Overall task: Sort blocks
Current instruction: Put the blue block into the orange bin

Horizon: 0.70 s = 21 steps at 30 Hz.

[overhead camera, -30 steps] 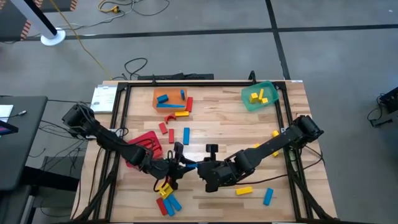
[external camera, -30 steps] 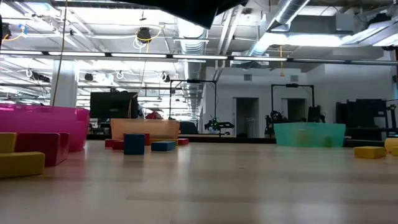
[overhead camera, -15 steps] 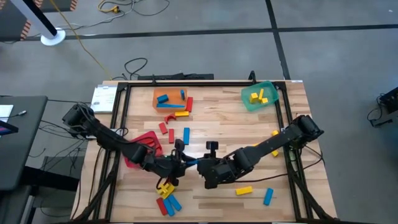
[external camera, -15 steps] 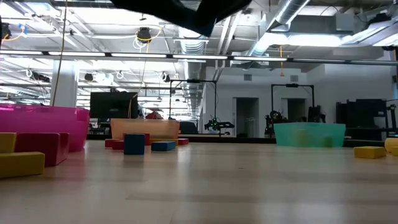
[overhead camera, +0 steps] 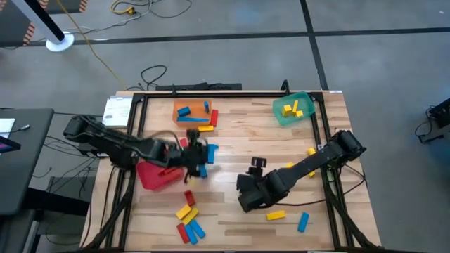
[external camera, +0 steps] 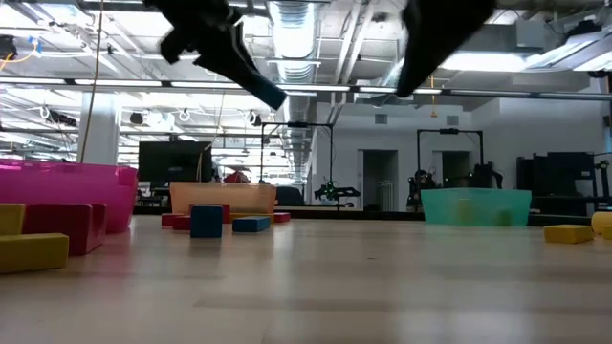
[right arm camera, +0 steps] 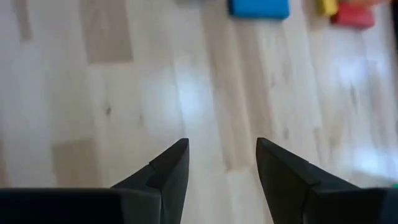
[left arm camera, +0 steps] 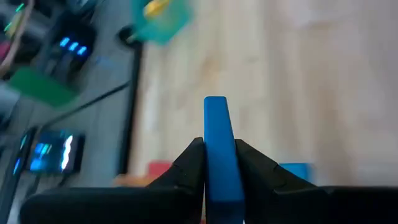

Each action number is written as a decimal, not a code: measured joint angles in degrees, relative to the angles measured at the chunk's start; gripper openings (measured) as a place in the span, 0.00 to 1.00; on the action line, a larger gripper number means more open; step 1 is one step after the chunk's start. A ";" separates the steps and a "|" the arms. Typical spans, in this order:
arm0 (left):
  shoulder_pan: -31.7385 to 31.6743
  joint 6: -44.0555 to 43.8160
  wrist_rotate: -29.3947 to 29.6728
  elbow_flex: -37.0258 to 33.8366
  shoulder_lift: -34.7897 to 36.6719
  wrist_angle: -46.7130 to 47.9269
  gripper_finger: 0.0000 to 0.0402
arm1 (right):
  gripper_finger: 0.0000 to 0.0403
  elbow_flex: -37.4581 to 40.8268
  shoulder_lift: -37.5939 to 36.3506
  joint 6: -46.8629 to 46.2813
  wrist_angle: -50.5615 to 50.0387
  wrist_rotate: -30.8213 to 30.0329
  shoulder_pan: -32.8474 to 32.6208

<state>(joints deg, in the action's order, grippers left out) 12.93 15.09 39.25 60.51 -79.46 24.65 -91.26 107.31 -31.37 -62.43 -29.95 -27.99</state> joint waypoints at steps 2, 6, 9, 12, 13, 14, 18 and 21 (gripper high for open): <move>-3.70 -0.75 0.05 0.07 1.79 2.63 0.14 | 0.48 0.52 0.00 -1.85 -1.74 0.15 -1.26; -12.08 -2.28 -2.78 0.07 5.10 7.96 0.14 | 0.44 0.65 0.00 -6.13 -5.67 0.10 -4.56; -18.66 -2.91 -6.99 0.07 6.53 10.39 0.14 | 0.43 0.65 0.00 -9.11 -7.41 0.13 -6.98; -24.66 -2.39 -9.96 0.07 6.95 11.95 0.14 | 0.42 0.63 0.00 -11.69 -8.71 0.11 -9.24; -26.71 -2.09 -11.08 0.07 6.95 12.40 0.14 | 0.42 0.64 0.00 -12.57 -9.04 0.13 -9.89; -28.64 -1.72 -12.53 0.07 6.81 12.94 0.14 | 0.42 0.65 0.00 -13.51 -9.26 0.13 -10.55; -35.92 -1.02 -18.60 0.02 5.49 13.79 0.14 | 0.42 0.64 0.00 -16.48 -9.49 0.13 -13.20; -40.34 -0.09 -22.17 0.01 4.13 13.79 0.14 | 0.42 0.63 0.00 -18.20 -9.42 0.89 -15.26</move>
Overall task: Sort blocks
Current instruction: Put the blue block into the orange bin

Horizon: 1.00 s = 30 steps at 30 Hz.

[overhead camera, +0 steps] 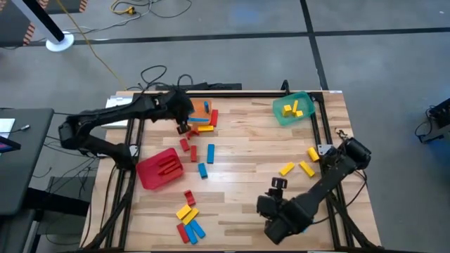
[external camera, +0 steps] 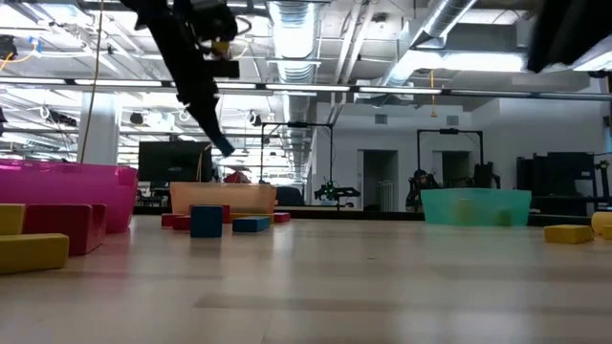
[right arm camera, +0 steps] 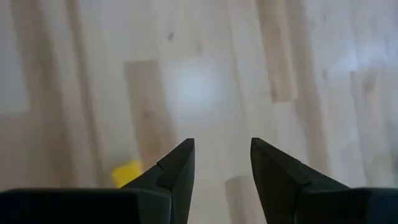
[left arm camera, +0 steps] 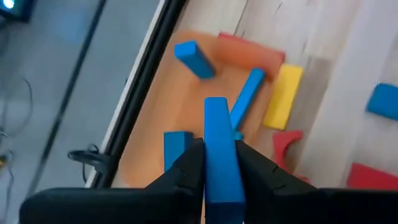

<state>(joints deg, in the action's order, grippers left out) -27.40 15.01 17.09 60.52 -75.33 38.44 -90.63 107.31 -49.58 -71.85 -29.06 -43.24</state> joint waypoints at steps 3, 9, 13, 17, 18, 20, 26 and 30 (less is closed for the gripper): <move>-3.59 0.76 -2.42 -0.01 -1.83 -0.16 0.14 | 0.42 0.02 0.00 -2.15 -0.18 0.62 -2.37; -8.16 2.42 -4.98 -0.01 -7.10 -0.17 0.14 | 0.42 0.00 0.00 -6.67 -0.20 0.72 -7.47; -10.05 3.23 -4.99 -0.01 -10.76 -0.86 0.18 | 0.42 0.01 0.02 -9.83 -0.17 0.72 -10.63; -11.59 3.43 -5.39 -0.03 -13.79 -2.16 0.20 | 0.42 2.35 0.20 -13.15 1.50 0.78 -13.10; -11.84 3.42 -6.02 -0.03 -14.37 -2.54 0.20 | 0.42 3.70 0.24 -13.98 2.59 1.37 -13.54; -12.36 3.42 -7.11 -0.03 -15.28 -3.03 0.20 | 0.42 6.28 0.33 -15.43 5.03 2.99 -13.97; -12.52 3.72 -7.61 -0.03 -15.53 -4.95 0.26 | 0.42 11.88 0.33 -16.70 12.37 4.60 -14.43; -12.52 3.34 -7.61 -0.03 -14.01 -5.73 0.34 | 0.42 13.70 0.33 -13.89 15.57 4.56 -13.94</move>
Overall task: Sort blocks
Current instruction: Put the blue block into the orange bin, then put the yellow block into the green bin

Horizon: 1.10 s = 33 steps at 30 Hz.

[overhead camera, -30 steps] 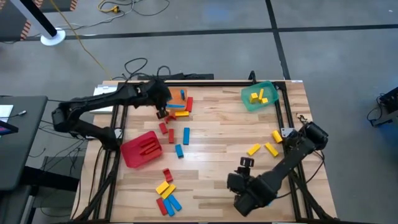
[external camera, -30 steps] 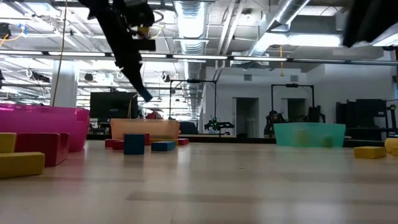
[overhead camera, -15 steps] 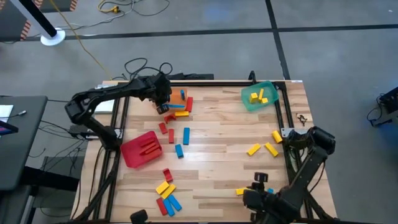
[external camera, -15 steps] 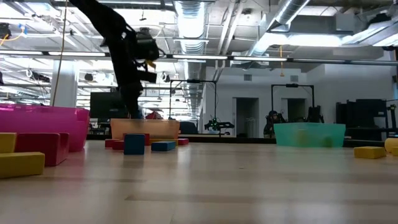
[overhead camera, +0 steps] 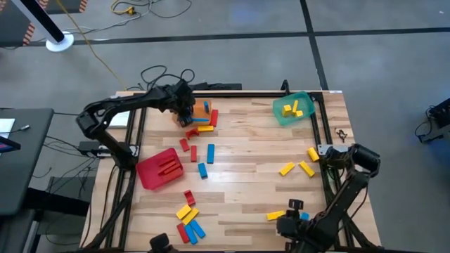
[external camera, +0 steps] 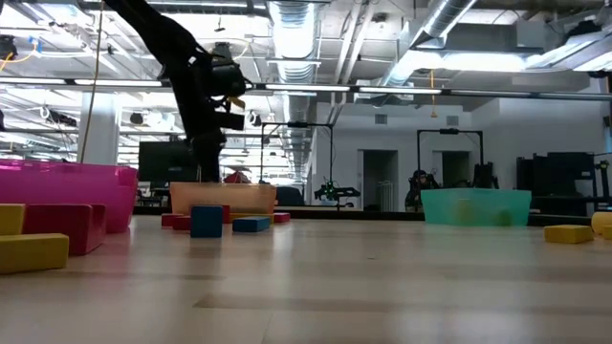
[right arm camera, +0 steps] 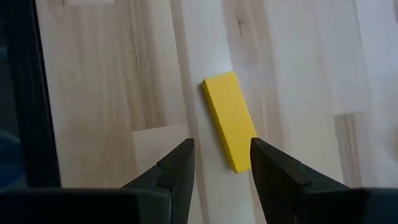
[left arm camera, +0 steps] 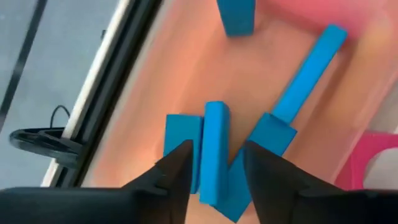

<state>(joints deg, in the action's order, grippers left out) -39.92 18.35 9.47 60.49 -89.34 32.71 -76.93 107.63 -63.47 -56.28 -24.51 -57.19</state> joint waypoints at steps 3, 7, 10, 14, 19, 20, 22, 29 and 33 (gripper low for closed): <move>0.24 -0.38 0.00 0.00 1.51 0.29 0.41 | 0.42 2.03 0.00 2.84 1.97 -0.16 0.50; 1.40 -1.31 -1.38 0.00 4.19 1.45 0.46 | 0.42 5.57 0.00 4.24 3.97 0.04 1.26; 3.12 -1.85 -1.70 0.00 6.75 2.81 0.48 | 0.42 7.42 0.00 5.40 5.94 0.69 1.91; 6.04 -2.53 -1.70 0.00 10.64 4.14 0.48 | 0.46 8.03 0.00 6.79 7.15 0.74 3.11; 10.95 -4.13 -1.68 0.00 15.71 4.39 0.48 | 0.57 8.05 0.00 8.18 7.48 2.17 4.67; 12.09 -4.57 -1.68 0.00 16.69 4.42 0.48 | 0.58 8.05 -0.01 8.81 7.89 3.09 5.00; 14.66 -5.38 -1.70 0.00 18.42 4.43 0.48 | 0.59 8.05 -0.04 10.11 8.92 4.53 5.64; 24.74 -8.26 -1.66 0.00 21.95 4.38 0.48 | 0.53 8.33 -0.02 12.99 10.48 7.70 6.64; 30.02 -9.73 -1.45 0.00 22.01 4.28 0.48 | 0.47 10.07 -0.02 12.99 14.32 10.21 7.17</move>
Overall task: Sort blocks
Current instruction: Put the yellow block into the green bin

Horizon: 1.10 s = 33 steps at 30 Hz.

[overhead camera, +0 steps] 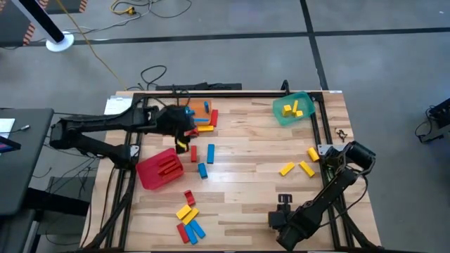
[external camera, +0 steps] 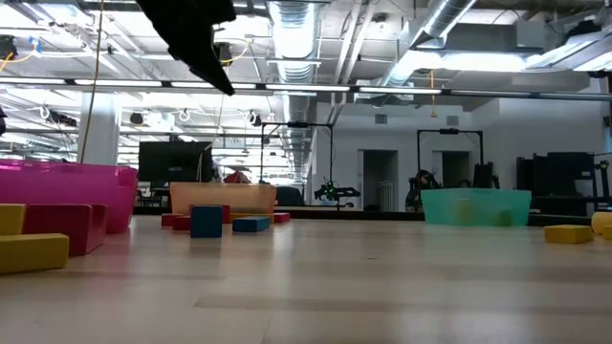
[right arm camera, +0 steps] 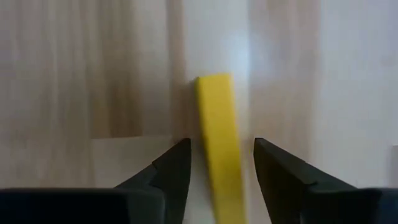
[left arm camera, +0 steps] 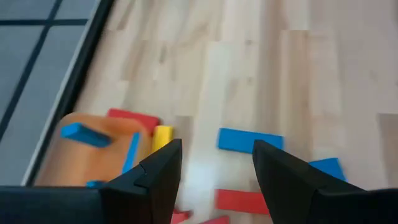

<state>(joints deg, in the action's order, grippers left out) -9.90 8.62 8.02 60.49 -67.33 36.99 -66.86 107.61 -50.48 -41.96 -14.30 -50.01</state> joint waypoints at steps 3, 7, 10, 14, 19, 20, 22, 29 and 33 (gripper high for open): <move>3.39 -1.01 1.10 0.00 -0.12 -0.45 0.48 | 0.41 1.43 -0.08 -0.02 3.63 1.97 0.45; 7.36 -1.78 2.22 0.00 -0.17 -2.06 0.48 | 0.32 1.55 -0.13 0.05 4.55 2.27 0.70; 10.46 -2.33 2.23 0.00 -0.25 -4.58 0.48 | 0.25 1.03 -0.13 0.87 4.56 2.49 1.04; 15.22 -2.30 2.13 -1.60 -1.15 -10.37 0.48 | 0.18 0.22 -0.11 1.68 5.30 2.47 1.60; 20.73 -1.46 1.21 -4.11 -4.35 -18.97 0.48 | 0.16 -0.82 -0.07 5.17 8.16 1.14 2.91; 21.62 -1.42 1.21 -4.63 -5.20 -21.27 0.48 | 0.16 -1.23 -0.07 6.18 8.59 0.70 3.25; 23.24 -1.38 1.18 -5.15 -7.16 -25.19 0.48 | 0.16 -2.13 -0.07 8.18 8.80 -0.77 3.94; 27.86 6.25 -0.56 -5.27 -15.24 -33.66 0.48 | 0.16 -5.96 -0.07 16.18 9.45 -4.14 6.46; 30.38 12.96 -0.56 -5.24 -19.11 -39.03 0.46 | 0.16 -7.62 -0.07 20.41 12.21 -4.51 8.20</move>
<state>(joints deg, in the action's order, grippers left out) 20.48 21.58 7.46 55.25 -86.44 -2.04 -74.48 107.55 -30.07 -29.75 -18.82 -41.81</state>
